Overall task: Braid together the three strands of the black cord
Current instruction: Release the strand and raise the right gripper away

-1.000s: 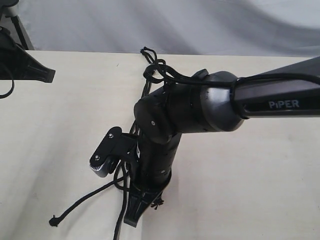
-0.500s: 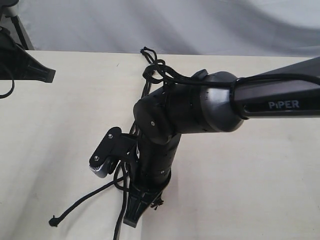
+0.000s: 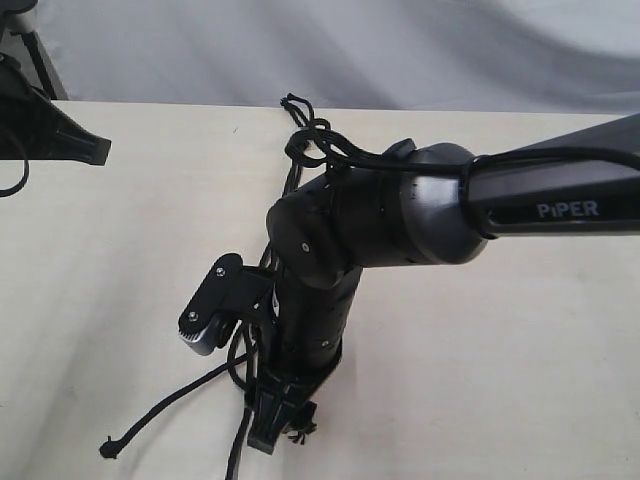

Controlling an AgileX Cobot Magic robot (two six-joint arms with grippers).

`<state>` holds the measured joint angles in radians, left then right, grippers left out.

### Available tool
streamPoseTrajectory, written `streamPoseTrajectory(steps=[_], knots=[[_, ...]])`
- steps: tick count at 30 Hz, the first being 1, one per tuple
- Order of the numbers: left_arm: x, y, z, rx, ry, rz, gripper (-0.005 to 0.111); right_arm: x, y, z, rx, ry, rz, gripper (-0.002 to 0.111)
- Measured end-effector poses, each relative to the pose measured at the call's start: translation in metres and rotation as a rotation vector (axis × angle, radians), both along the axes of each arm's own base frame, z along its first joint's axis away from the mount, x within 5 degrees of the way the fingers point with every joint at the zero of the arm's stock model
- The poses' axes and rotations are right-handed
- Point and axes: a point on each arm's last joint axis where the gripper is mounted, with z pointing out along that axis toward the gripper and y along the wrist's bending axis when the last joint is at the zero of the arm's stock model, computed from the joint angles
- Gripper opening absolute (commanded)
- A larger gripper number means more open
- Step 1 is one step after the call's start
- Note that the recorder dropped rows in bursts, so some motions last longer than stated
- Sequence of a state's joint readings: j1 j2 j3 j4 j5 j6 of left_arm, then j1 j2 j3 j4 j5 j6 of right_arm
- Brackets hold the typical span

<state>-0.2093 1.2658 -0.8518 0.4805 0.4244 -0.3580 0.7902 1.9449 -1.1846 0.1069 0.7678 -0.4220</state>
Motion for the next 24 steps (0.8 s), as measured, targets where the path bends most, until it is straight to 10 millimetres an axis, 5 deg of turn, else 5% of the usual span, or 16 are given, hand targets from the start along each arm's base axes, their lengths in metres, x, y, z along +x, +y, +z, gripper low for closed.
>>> streamPoseTrajectory(steps=[6, 24], knots=[[0.0, 0.0, 0.0, -0.002, 0.0, 0.001, 0.0, 0.0, -0.002, 0.019, 0.024, -0.052, 0.015, 0.065], [0.0, 0.0, 0.0, -0.002, -0.001, 0.0, 0.0, -0.015, -0.026, 0.123, 0.191, -0.305, -0.032, 0.065]])
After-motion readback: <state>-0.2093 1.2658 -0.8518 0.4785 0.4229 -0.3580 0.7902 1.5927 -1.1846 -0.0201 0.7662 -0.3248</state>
